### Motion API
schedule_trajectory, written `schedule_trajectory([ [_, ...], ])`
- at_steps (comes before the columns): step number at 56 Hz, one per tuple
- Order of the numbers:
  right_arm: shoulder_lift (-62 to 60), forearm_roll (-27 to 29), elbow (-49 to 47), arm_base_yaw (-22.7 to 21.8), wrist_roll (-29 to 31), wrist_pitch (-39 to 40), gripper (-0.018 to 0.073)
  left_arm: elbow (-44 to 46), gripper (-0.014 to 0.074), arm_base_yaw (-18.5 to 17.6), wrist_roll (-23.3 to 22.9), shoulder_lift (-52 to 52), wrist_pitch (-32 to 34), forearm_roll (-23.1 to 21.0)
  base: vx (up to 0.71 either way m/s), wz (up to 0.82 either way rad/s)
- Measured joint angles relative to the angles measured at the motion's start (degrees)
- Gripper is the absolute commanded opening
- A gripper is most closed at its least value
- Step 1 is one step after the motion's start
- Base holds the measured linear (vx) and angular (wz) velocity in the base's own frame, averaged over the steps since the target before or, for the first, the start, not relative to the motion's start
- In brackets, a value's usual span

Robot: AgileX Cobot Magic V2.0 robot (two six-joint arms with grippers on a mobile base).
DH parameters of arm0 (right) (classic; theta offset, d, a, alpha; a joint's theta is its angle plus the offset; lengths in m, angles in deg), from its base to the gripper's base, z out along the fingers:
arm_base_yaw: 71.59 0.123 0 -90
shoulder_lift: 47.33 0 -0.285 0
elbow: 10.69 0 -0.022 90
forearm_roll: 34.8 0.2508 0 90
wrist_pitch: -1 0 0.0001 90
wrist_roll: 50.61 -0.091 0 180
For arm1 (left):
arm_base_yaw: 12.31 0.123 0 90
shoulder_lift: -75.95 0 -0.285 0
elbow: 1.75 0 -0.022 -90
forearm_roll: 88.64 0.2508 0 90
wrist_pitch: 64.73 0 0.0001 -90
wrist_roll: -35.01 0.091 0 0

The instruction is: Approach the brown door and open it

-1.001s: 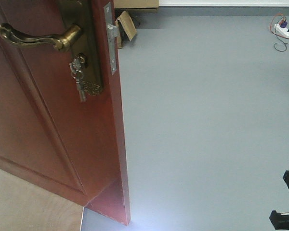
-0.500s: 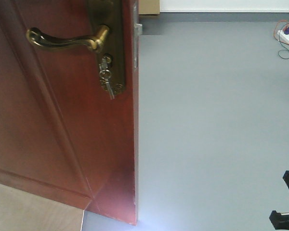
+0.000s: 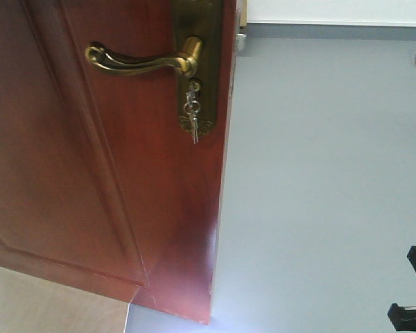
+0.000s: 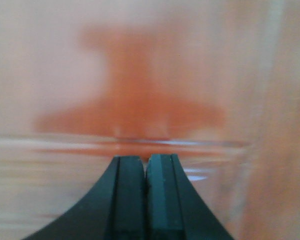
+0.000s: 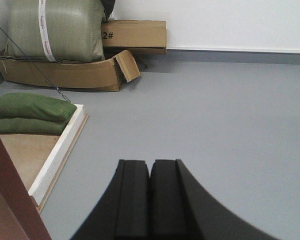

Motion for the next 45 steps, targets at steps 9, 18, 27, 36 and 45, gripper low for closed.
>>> schedule_trajectory([
  [9,0.0,0.0,0.0,0.0,0.0,0.0,0.0,0.0,0.0146,0.0,0.0,0.0,0.0,0.0,0.06,0.07],
  [18,0.0,0.0,0.0,0.0,0.0,0.0,0.0,0.0,0.0146,0.0,0.0,0.0,0.0,0.0,0.04,0.07],
  [27,0.0,0.0,0.0,0.0,0.0,0.0,0.0,0.0,0.0146,0.0,0.0,0.0,0.0,0.0,0.03,0.03],
  [36,0.0,0.0,0.0,0.0,0.0,0.0,0.0,0.0,0.0146,0.0,0.0,0.0,0.0,0.0,0.03,0.01],
  [45,0.0,0.0,0.0,0.0,0.0,0.0,0.0,0.0,0.0146,0.0,0.0,0.0,0.0,0.0,0.04,0.01],
])
